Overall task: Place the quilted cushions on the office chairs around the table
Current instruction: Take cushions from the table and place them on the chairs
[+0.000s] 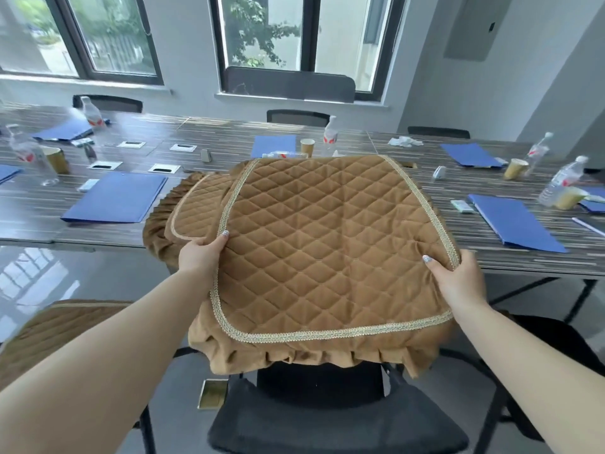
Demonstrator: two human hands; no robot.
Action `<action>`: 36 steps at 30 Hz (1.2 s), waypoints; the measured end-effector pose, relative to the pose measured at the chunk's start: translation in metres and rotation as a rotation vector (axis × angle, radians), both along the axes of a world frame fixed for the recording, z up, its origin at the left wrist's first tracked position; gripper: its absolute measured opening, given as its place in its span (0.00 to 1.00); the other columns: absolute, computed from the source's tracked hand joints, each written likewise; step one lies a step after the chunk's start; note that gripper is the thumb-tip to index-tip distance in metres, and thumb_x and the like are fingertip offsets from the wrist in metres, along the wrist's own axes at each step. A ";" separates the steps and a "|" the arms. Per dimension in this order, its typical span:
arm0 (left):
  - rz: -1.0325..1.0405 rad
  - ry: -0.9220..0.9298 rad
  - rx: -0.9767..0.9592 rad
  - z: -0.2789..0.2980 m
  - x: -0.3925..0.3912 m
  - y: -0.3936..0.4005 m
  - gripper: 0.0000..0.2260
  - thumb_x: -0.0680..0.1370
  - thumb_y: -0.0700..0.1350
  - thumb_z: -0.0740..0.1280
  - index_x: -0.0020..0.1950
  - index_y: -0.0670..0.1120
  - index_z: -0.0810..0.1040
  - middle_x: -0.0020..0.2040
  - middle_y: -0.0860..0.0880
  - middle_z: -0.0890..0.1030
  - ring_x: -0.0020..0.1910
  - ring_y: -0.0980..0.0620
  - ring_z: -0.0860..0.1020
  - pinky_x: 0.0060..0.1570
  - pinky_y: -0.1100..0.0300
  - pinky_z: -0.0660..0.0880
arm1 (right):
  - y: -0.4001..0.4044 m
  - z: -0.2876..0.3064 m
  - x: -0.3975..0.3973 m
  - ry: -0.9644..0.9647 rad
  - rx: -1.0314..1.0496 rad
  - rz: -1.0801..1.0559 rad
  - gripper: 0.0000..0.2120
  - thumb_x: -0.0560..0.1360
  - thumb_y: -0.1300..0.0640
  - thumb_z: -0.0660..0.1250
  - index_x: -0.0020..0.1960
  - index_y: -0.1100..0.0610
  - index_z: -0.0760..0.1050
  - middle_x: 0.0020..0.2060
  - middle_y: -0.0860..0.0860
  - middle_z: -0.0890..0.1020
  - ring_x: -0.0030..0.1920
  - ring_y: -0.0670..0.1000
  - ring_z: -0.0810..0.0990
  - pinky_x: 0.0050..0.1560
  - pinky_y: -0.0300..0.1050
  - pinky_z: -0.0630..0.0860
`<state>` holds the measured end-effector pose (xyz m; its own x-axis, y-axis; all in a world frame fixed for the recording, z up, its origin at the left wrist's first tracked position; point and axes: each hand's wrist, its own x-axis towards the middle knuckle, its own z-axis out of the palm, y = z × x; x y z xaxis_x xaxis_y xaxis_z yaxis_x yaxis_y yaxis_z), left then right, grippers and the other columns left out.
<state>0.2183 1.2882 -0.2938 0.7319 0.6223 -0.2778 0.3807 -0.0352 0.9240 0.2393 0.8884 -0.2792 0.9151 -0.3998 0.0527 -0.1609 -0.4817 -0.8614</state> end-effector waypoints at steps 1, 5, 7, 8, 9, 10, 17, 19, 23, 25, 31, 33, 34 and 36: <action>-0.005 -0.004 -0.005 0.000 -0.002 -0.010 0.27 0.69 0.60 0.72 0.63 0.44 0.80 0.60 0.46 0.80 0.59 0.44 0.78 0.62 0.47 0.74 | -0.010 0.002 -0.005 -0.011 -0.002 0.003 0.16 0.73 0.51 0.71 0.56 0.57 0.70 0.45 0.51 0.77 0.45 0.56 0.76 0.46 0.49 0.72; -0.071 0.080 0.004 -0.001 -0.012 -0.033 0.23 0.74 0.53 0.71 0.64 0.42 0.78 0.57 0.44 0.79 0.57 0.43 0.77 0.60 0.50 0.73 | -0.028 0.004 -0.007 -0.036 -0.038 0.026 0.13 0.74 0.54 0.70 0.52 0.56 0.69 0.43 0.52 0.77 0.46 0.57 0.77 0.43 0.47 0.69; -0.141 0.178 -0.032 -0.009 -0.016 -0.034 0.25 0.74 0.51 0.71 0.66 0.39 0.74 0.58 0.43 0.77 0.61 0.41 0.75 0.57 0.50 0.72 | -0.029 0.005 -0.001 -0.054 -0.072 0.044 0.13 0.74 0.53 0.70 0.52 0.56 0.69 0.44 0.53 0.78 0.46 0.57 0.76 0.43 0.47 0.68; -0.178 0.245 -0.047 -0.012 -0.020 -0.035 0.27 0.74 0.51 0.72 0.68 0.38 0.72 0.60 0.43 0.76 0.64 0.40 0.73 0.55 0.49 0.71 | -0.027 0.007 0.003 -0.067 -0.097 0.061 0.14 0.73 0.52 0.70 0.53 0.56 0.69 0.46 0.53 0.78 0.45 0.57 0.76 0.43 0.47 0.68; -0.199 0.304 -0.062 -0.018 -0.021 -0.035 0.30 0.73 0.53 0.73 0.69 0.38 0.70 0.64 0.42 0.75 0.66 0.39 0.72 0.54 0.48 0.69 | -0.025 0.008 0.008 -0.081 -0.121 0.088 0.14 0.73 0.52 0.70 0.53 0.55 0.69 0.47 0.53 0.79 0.45 0.56 0.76 0.43 0.47 0.69; -0.210 0.355 -0.081 -0.023 -0.022 -0.033 0.32 0.72 0.54 0.73 0.70 0.38 0.70 0.66 0.41 0.74 0.67 0.39 0.71 0.54 0.46 0.69 | -0.023 0.009 0.012 -0.095 -0.148 0.116 0.14 0.73 0.51 0.70 0.54 0.54 0.69 0.47 0.52 0.79 0.45 0.56 0.76 0.42 0.47 0.69; -0.118 0.497 -0.343 -0.071 -0.017 -0.046 0.28 0.75 0.51 0.71 0.70 0.41 0.69 0.66 0.41 0.75 0.65 0.41 0.72 0.58 0.47 0.70 | -0.009 0.026 0.055 -0.183 -0.343 0.268 0.17 0.72 0.52 0.71 0.57 0.55 0.71 0.46 0.47 0.77 0.45 0.53 0.76 0.43 0.48 0.72; -0.130 0.530 -0.362 -0.081 -0.010 -0.053 0.26 0.74 0.50 0.72 0.68 0.40 0.71 0.61 0.42 0.78 0.59 0.43 0.76 0.49 0.51 0.72 | -0.009 0.028 0.069 -0.187 -0.367 0.305 0.17 0.72 0.51 0.71 0.57 0.54 0.71 0.47 0.48 0.78 0.47 0.54 0.77 0.46 0.52 0.75; -0.163 0.491 -0.125 -0.079 0.017 -0.066 0.27 0.73 0.44 0.73 0.67 0.38 0.66 0.59 0.38 0.76 0.56 0.39 0.76 0.52 0.49 0.72 | -0.013 0.031 0.089 -0.254 -0.469 0.412 0.17 0.72 0.51 0.72 0.56 0.55 0.71 0.45 0.48 0.78 0.45 0.53 0.77 0.43 0.51 0.75; -0.171 0.423 0.002 -0.069 0.033 -0.070 0.36 0.72 0.43 0.74 0.74 0.38 0.59 0.68 0.38 0.71 0.64 0.36 0.73 0.60 0.48 0.71 | -0.008 0.032 0.093 -0.277 -0.610 0.528 0.18 0.72 0.50 0.72 0.57 0.56 0.72 0.47 0.46 0.75 0.44 0.50 0.75 0.38 0.45 0.70; -0.216 -0.135 0.518 -0.017 0.040 -0.104 0.29 0.72 0.47 0.74 0.69 0.42 0.67 0.62 0.44 0.74 0.62 0.46 0.73 0.63 0.50 0.71 | 0.020 0.025 0.108 -0.498 -1.125 1.000 0.21 0.66 0.47 0.76 0.52 0.51 0.70 0.45 0.49 0.80 0.42 0.53 0.82 0.33 0.42 0.73; -0.391 -0.255 0.814 -0.003 0.030 -0.118 0.29 0.71 0.53 0.74 0.68 0.45 0.70 0.63 0.46 0.73 0.63 0.48 0.70 0.64 0.52 0.67 | 0.032 0.026 0.112 -0.571 -1.211 1.123 0.23 0.62 0.47 0.79 0.48 0.50 0.69 0.40 0.48 0.79 0.38 0.51 0.82 0.29 0.42 0.74; -0.526 -0.249 0.923 0.002 0.027 -0.126 0.30 0.71 0.57 0.72 0.70 0.47 0.69 0.65 0.47 0.72 0.65 0.48 0.69 0.66 0.52 0.65 | 0.038 0.030 0.113 -0.611 -1.211 1.159 0.22 0.62 0.48 0.79 0.48 0.50 0.70 0.39 0.47 0.78 0.37 0.50 0.81 0.30 0.42 0.76; -0.720 -0.164 1.074 0.009 0.025 -0.140 0.32 0.72 0.62 0.69 0.72 0.50 0.67 0.67 0.49 0.73 0.68 0.48 0.70 0.67 0.53 0.64 | 0.049 0.038 0.114 -0.688 -1.172 1.214 0.20 0.62 0.50 0.78 0.47 0.51 0.72 0.39 0.47 0.79 0.37 0.50 0.81 0.31 0.43 0.77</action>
